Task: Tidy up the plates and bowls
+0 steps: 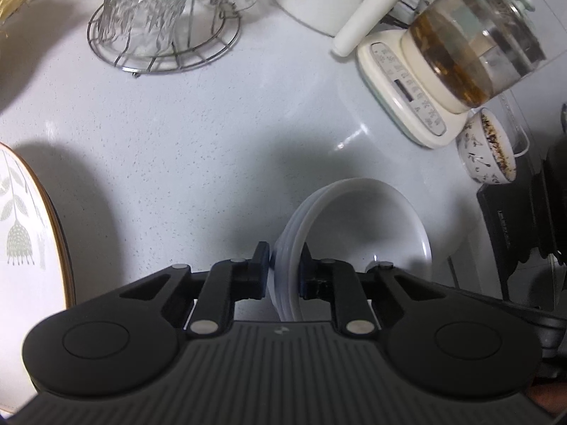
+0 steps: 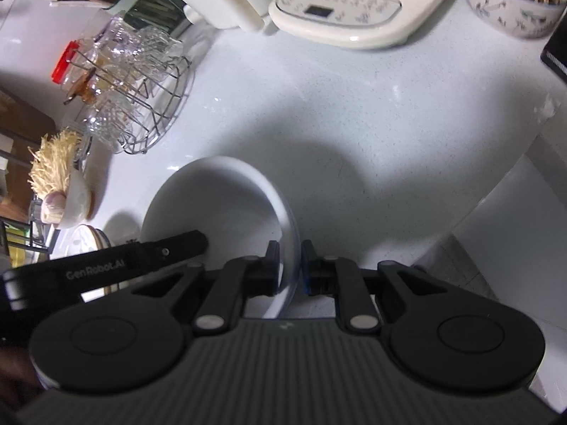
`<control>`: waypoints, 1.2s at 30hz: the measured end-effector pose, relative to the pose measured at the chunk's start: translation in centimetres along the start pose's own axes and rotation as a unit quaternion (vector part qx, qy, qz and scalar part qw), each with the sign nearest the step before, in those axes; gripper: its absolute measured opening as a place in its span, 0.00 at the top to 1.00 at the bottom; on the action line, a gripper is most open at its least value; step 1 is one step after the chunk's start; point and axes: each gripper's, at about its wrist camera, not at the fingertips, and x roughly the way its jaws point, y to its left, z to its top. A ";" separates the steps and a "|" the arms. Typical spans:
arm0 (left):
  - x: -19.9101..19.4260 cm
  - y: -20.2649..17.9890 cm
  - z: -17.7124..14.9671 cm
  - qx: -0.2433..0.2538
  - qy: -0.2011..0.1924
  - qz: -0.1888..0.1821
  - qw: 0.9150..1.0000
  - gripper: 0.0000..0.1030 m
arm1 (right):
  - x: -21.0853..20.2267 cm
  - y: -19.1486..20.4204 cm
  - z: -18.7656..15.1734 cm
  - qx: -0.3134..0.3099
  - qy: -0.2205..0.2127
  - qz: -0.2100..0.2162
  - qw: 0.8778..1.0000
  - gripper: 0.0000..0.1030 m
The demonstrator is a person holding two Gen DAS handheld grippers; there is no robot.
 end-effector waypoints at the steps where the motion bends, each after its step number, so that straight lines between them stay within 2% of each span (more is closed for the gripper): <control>1: -0.3 -0.2 0.0 0.004 -0.001 -0.001 1.000 0.82 | -0.3 0.0 0.0 -0.001 -0.003 0.000 1.000 0.85; 11: -3.8 -1.1 0.0 0.021 -0.020 -0.017 0.999 0.82 | -3.7 1.0 0.1 -0.001 -0.031 0.008 0.999 0.85; 19: -7.6 -0.7 0.8 0.024 -0.038 -0.031 0.999 0.81 | -6.0 3.4 0.6 -0.016 -0.049 0.017 0.999 0.85; 22: -9.2 0.0 1.2 0.003 -0.043 -0.037 0.998 0.80 | -7.1 4.7 0.7 -0.026 -0.059 0.025 0.998 0.84; 26: -10.9 0.6 0.9 0.010 -0.056 -0.032 0.998 0.81 | -7.6 6.4 0.4 -0.041 -0.077 0.030 0.996 0.84; 36: -14.3 5.5 0.1 -0.006 -0.077 -0.019 0.997 0.81 | -5.8 10.7 -0.9 -0.063 -0.059 0.052 0.995 0.84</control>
